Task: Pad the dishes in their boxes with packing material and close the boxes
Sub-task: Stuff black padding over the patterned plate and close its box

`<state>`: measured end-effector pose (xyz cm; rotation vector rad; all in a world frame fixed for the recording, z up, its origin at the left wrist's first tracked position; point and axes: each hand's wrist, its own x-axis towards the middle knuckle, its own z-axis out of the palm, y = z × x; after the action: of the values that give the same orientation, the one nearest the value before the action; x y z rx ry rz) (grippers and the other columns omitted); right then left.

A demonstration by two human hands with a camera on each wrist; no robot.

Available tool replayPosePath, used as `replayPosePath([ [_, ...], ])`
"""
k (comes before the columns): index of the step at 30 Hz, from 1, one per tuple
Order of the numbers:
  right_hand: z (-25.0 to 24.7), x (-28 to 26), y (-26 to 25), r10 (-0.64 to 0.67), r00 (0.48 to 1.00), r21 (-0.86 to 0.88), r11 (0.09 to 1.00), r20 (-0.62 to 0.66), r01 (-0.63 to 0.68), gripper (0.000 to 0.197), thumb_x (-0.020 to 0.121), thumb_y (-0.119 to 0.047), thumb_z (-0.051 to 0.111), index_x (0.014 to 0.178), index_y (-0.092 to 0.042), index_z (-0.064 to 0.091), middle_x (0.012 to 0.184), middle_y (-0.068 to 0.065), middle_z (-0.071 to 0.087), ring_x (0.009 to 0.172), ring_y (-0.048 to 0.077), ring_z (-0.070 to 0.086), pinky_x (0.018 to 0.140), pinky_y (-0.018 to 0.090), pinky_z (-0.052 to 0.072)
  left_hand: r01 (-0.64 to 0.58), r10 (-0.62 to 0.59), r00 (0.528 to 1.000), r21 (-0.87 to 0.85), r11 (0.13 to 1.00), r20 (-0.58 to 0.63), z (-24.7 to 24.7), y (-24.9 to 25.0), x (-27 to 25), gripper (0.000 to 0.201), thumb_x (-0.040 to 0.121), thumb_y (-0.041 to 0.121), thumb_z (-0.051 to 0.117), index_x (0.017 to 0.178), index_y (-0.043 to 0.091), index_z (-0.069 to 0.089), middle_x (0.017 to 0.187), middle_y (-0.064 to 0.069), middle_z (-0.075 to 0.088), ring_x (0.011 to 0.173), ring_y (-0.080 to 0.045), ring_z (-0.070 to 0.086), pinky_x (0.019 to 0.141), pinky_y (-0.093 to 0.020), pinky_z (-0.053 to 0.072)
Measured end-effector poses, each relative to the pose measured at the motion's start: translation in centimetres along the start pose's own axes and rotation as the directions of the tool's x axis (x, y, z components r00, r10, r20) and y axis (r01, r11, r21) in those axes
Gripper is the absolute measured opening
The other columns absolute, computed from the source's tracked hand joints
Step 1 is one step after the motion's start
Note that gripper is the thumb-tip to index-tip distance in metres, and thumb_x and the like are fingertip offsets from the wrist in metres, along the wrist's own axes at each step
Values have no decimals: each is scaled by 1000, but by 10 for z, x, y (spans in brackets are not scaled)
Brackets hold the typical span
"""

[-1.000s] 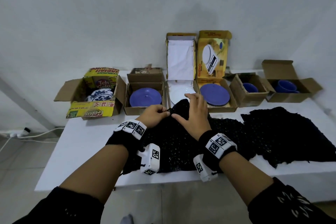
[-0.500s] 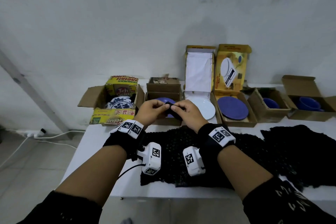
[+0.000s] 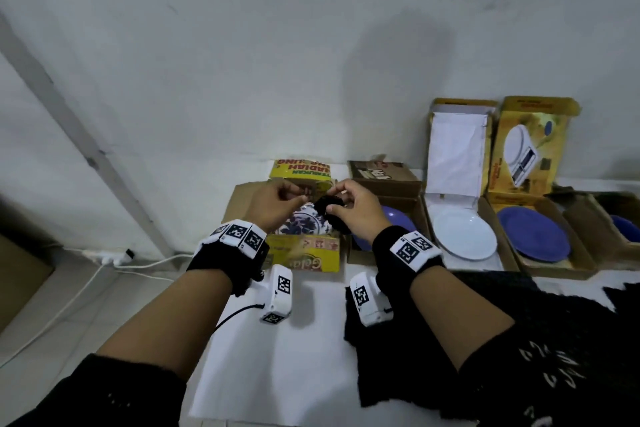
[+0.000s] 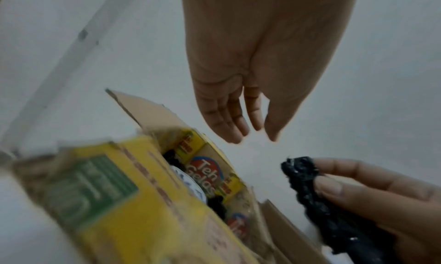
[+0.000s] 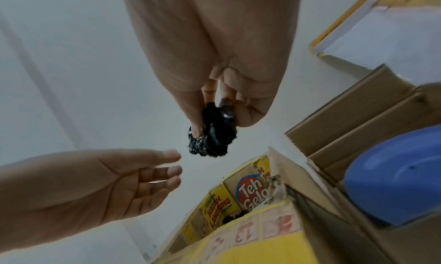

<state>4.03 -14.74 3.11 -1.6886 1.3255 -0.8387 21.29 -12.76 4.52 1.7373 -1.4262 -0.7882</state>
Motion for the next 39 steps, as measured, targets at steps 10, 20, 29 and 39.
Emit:
replayPosePath([
  [10,68,31,-4,18,996,-154,988,91,-4,20,88,-5,60,93,-23,52,100,3,60,85,24,59,69,32,48,129,-182,983,565,815,39,-24,-87,56,49,85,41,64,111,0,56,114,-21,59,106,-35,56,81,-35,44],
  [20,88,44,-4,86,994,-188,980,69,-71,9,90,-11,59,92,-12,50,105,15,58,86,33,64,73,47,56,43,-70,996,375,926,60,-18,-107,46,28,90,22,59,107,0,59,102,-19,67,97,-34,59,74,-31,40],
  [29,117,44,5,138,979,-272,958,148,-93,22,81,-6,69,86,-12,49,69,-4,46,64,15,45,61,29,37,-7,18,998,208,978,-54,-6,-123,26,27,90,26,58,106,5,59,96,-16,64,83,-29,62,72,-32,45],
  [39,135,54,18,210,881,-448,894,423,2,16,86,-9,61,79,-1,73,81,17,67,73,28,56,65,28,42,-59,72,992,121,991,-104,-3,-130,19,19,89,21,60,101,5,59,95,-16,61,82,-27,60,74,-33,47],
])
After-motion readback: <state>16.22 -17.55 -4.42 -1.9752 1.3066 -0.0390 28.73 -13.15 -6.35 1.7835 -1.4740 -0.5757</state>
